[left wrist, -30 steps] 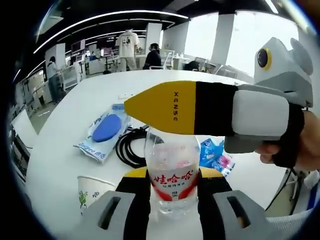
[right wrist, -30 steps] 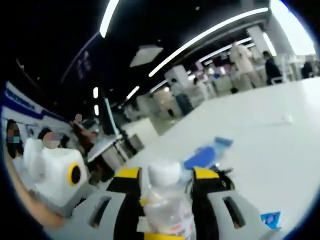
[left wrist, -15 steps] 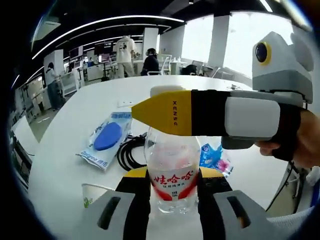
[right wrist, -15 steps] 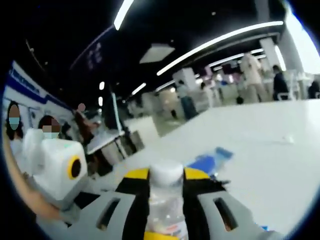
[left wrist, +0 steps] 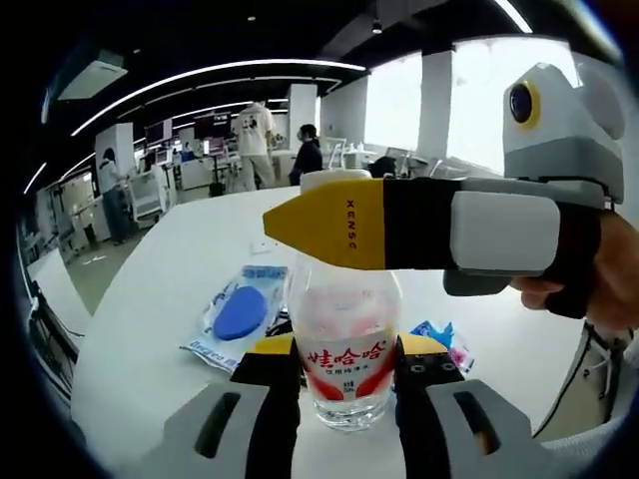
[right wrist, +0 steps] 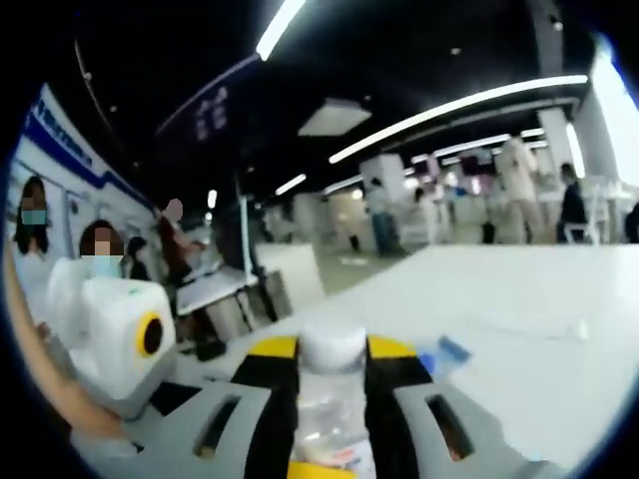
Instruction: Arrange the tabletop items into an orderly group along one side of the table until the central work area is clear of visible clutter.
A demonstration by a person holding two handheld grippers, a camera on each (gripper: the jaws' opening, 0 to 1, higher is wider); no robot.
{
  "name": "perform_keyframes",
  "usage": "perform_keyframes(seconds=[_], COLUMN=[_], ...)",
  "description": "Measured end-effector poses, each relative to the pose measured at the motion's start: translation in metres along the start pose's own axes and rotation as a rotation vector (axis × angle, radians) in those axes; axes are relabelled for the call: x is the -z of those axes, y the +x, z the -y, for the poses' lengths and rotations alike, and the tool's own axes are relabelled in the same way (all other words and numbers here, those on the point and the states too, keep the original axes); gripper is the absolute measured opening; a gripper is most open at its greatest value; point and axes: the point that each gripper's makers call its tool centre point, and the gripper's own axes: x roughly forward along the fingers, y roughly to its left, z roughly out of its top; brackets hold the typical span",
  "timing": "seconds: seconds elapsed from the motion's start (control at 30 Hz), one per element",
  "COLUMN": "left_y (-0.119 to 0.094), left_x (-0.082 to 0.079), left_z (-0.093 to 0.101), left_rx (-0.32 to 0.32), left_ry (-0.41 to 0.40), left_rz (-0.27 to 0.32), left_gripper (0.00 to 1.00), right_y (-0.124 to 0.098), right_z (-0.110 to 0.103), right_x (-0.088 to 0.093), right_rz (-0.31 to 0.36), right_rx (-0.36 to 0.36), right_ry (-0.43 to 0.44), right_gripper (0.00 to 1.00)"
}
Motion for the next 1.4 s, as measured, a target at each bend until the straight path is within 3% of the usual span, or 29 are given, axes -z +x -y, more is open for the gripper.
perform_keyframes(seconds=[0.37,0.67,1.1,1.4], left_y=[-0.011,-0.014,-0.009,-0.001], left_x=[-0.021,-0.035,-0.04,-0.032], left_z=[-0.027,-0.06,-0.094,-0.117], left_rx=[-0.046,-0.088,-0.121,-0.136], left_ry=[0.001,0.012,0.02,0.028], left_rz=[0.061,0.097,0.106,0.101], left_gripper=[0.35,0.35,0.35,0.35], right_y=[0.023,0.051,0.086,0.107], right_z=[-0.017,-0.027,-0.03,-0.031], right_x=[-0.023,-0.039,-0.042,-0.033], right_rz=[0.027,0.045,0.046,0.035], right_rx=[-0.051,-0.084,-0.118,-0.138], right_ry=[-0.061,-0.094,-0.112,-0.119], right_gripper=[0.21,0.21,0.21,0.21])
